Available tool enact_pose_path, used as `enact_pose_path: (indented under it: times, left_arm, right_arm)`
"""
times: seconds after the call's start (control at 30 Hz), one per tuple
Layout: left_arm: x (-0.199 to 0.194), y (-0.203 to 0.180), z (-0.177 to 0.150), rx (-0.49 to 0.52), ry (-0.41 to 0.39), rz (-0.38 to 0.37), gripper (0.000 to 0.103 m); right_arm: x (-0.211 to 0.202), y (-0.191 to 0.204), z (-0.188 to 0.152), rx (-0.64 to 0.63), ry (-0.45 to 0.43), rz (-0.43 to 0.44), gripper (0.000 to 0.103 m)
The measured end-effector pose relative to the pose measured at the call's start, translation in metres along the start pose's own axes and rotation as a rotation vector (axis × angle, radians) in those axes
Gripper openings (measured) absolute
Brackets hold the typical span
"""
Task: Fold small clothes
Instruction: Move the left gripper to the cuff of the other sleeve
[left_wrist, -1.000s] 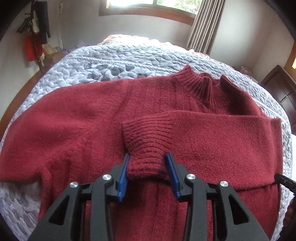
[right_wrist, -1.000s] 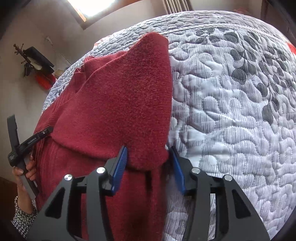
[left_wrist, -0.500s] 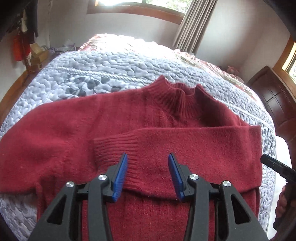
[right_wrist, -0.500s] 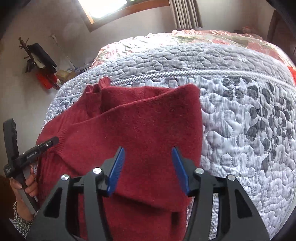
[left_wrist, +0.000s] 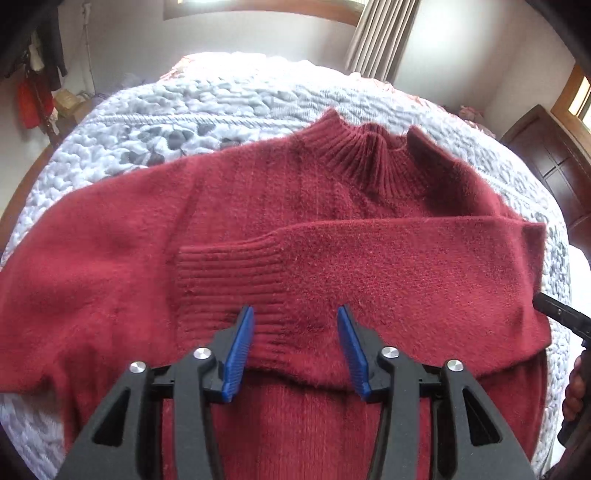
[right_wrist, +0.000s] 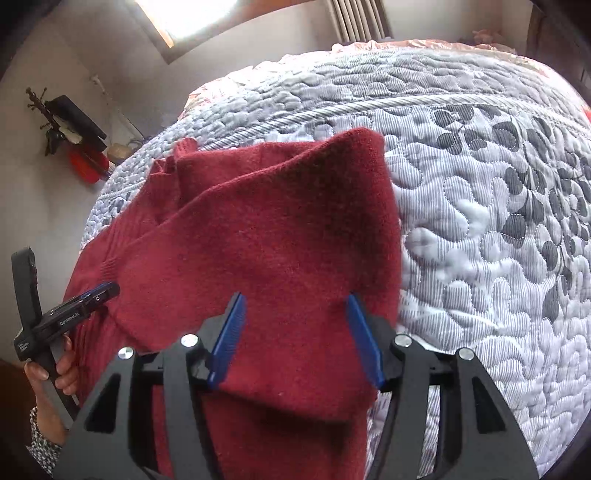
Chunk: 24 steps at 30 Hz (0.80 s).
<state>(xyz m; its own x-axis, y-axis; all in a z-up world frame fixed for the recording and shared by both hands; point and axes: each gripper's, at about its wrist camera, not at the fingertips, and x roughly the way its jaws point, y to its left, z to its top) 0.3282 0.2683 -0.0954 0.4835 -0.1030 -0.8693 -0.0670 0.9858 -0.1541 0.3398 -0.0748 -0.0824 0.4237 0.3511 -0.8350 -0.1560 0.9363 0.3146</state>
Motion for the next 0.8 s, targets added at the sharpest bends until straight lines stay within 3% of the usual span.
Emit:
enact_pose_path:
  times: [0.07, 0.17, 0.23, 0.33, 0.47, 0.67, 0.8]
  left_arm:
    - [-0.015, 0.001, -0.005, 0.001, -0.039, 0.007, 0.061]
    - [-0.024, 0.003, -0.01, 0.003, -0.045, -0.011, 0.061]
    - [-0.017, 0.005, -0.011, -0.002, -0.017, -0.02, 0.061]
    - [0.005, 0.009, -0.016, -0.003, 0.029, 0.01, 0.061]
    - [0.01, 0.003, -0.019, 0.053, -0.002, 0.055, 0.061]
    - [0.004, 0.009, -0.017, 0.032, 0.004, 0.018, 0.061]
    - [-0.02, 0.019, -0.019, -0.002, -0.003, 0.004, 0.062]
  right_arm:
    - [-0.013, 0.008, -0.009, -0.021, -0.014, 0.026, 0.059]
    - [-0.016, 0.014, -0.021, -0.041, 0.002, 0.024, 0.059]
    - [-0.008, 0.012, -0.026, -0.035, 0.02, -0.009, 0.059]
    - [0.009, 0.0, -0.029, 0.014, 0.048, 0.013, 0.059]
    - [0.015, 0.004, -0.03, -0.016, 0.048, -0.019, 0.06]
    - [0.018, 0.017, -0.029, -0.023, 0.043, -0.065, 0.063]
    - [-0.002, 0.029, -0.03, -0.002, 0.027, -0.058, 0.065]
